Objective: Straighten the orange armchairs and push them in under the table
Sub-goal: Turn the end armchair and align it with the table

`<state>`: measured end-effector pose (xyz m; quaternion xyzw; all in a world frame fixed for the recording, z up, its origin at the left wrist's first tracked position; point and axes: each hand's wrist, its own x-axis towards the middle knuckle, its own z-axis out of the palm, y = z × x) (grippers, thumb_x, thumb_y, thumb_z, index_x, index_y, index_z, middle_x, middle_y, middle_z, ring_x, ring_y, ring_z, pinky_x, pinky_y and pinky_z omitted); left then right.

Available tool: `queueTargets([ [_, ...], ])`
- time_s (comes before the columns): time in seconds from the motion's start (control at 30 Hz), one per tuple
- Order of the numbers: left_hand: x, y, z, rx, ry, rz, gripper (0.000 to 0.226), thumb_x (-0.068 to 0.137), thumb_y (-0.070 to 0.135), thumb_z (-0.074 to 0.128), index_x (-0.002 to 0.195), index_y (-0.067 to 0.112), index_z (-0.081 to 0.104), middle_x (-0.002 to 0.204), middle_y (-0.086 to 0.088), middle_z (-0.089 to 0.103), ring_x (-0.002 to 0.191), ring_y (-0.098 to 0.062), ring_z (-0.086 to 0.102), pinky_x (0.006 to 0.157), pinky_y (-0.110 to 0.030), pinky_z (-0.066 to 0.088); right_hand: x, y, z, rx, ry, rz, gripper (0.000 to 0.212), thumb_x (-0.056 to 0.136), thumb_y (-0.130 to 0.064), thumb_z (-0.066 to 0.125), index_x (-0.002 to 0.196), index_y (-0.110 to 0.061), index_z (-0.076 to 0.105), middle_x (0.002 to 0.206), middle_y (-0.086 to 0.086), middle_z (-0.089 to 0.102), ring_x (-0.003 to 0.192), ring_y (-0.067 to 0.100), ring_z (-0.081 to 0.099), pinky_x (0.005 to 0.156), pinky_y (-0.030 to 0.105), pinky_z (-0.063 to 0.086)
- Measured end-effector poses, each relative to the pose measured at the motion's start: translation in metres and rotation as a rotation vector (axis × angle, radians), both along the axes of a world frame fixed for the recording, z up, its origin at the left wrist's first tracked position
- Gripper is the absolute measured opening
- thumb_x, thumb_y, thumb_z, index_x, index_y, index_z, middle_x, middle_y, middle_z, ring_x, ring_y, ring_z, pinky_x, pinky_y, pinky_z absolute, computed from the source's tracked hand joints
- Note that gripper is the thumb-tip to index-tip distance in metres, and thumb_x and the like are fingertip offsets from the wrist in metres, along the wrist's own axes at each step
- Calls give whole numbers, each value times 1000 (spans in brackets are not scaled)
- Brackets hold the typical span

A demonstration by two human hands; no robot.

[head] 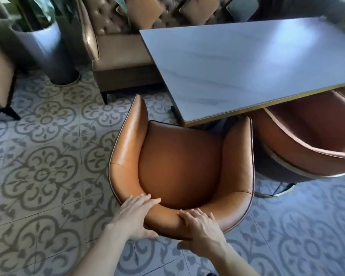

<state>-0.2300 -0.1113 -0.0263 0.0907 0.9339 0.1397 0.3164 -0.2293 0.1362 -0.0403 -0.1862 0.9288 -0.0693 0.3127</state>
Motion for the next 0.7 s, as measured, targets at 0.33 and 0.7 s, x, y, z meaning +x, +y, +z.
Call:
queueTargets([
  [0.33, -1, 2, -28, 10, 115, -67, 93, 70, 81, 62, 150, 46, 30, 158, 17, 33, 149, -9, 19, 123, -38, -2, -7, 2, 3, 26, 37, 57, 94, 77, -49, 79, 154, -33, 28, 146, 1, 49, 139, 25, 42, 109, 44, 38],
  [0.7, 3, 25, -29, 27, 133, 7, 95, 67, 83, 62, 150, 47, 31, 156, 21, 33, 148, -6, 20, 123, -35, -1, -12, 25, 4, -15, 63, 70, 89, 76, -36, 78, 153, -34, 32, 146, 2, 51, 140, 24, 43, 112, 43, 36],
])
